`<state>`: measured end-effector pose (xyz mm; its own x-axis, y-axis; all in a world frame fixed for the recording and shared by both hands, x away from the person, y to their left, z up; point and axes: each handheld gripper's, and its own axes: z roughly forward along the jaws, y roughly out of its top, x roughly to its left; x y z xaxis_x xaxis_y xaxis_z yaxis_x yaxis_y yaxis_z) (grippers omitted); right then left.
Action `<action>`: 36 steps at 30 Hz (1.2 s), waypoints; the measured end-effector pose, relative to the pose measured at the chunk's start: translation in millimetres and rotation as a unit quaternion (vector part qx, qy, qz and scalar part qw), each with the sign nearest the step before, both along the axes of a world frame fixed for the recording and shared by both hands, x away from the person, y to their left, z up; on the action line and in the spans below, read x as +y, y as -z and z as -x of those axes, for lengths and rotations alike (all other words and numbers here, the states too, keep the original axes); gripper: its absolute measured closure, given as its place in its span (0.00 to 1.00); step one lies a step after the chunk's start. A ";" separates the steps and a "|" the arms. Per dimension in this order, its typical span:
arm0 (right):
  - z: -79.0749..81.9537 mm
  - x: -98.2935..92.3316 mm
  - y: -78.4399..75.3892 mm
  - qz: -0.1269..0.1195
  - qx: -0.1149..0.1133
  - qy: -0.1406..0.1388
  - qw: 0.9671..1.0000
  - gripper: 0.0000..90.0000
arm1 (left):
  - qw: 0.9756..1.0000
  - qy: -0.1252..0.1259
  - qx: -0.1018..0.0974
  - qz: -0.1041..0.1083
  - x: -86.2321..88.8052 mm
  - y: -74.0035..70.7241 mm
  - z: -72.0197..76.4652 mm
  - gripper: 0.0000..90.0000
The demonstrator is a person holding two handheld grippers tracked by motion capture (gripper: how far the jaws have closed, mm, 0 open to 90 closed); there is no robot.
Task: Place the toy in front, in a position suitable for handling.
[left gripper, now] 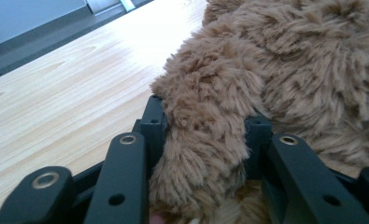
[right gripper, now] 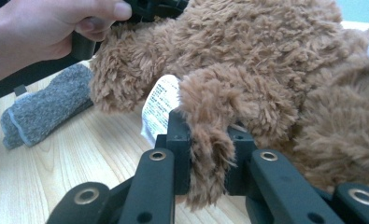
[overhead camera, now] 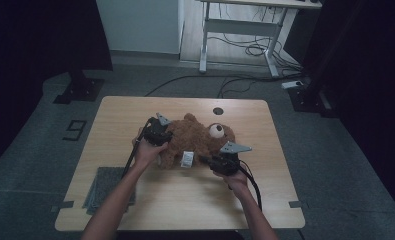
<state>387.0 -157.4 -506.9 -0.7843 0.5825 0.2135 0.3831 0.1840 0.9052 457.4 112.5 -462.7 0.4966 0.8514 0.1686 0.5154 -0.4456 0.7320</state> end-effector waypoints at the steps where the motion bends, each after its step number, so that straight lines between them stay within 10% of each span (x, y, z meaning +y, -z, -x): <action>1: 0.0 0.0 0.0 0.000 0.000 0.000 1.000 0.85 | 1.000 0.000 0.000 0.000 0.0 0.0 0.0 0.69; 26: 1.8 10.4 15.1 0.026 0.012 -0.024 0.999 0.84 | 1.000 0.011 0.027 -0.009 3.2 14.2 3.2 0.63; 36: 5.4 1.2 20.9 0.036 0.002 0.003 0.999 0.73 | 0.999 -0.004 0.033 -0.001 9.4 9.3 5.2 0.44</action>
<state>381.5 -156.2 -527.8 -0.7806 0.6008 0.1727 0.3870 0.2475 0.8883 452.2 122.0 -472.0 0.4995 0.8553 0.1378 0.5657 -0.4425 0.6958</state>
